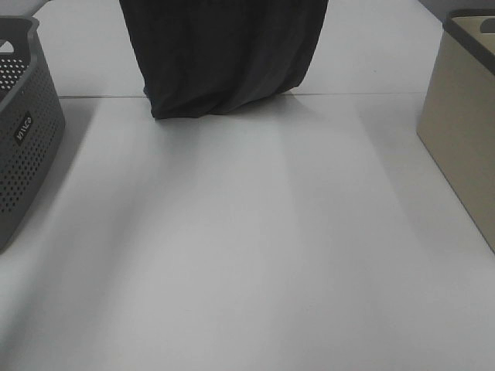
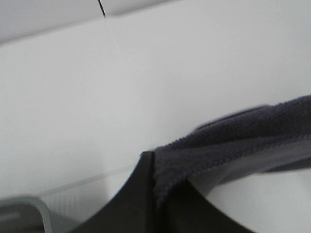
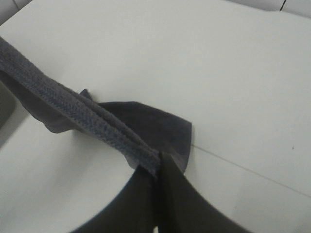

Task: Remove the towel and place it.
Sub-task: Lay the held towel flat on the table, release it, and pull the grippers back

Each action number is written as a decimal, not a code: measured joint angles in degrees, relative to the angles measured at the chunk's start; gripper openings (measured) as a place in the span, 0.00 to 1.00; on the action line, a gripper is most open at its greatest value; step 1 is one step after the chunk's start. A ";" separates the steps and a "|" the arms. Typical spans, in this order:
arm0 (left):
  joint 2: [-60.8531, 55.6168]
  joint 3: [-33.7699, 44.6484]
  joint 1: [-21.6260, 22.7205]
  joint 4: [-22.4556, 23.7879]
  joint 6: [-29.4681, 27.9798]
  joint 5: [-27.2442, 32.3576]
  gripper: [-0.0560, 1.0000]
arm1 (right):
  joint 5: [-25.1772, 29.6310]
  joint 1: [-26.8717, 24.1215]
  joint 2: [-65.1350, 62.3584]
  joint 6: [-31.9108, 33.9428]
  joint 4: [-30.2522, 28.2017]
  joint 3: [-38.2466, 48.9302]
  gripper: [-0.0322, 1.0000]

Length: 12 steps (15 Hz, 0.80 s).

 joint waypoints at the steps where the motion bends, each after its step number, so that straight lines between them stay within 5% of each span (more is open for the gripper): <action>1: -0.63 0.06 0.00 -0.97 0.06 1.66 0.05 | 0.52 0.00 -0.74 0.97 0.29 0.34 0.05; 5: -4.41 6.76 0.00 -8.19 0.86 4.01 0.05 | 1.32 0.00 -8.08 2.58 0.97 11.69 0.05; 12: -28.59 47.61 -1.83 -12.09 1.20 3.72 0.05 | 1.15 0.57 -27.90 3.04 4.70 51.39 0.05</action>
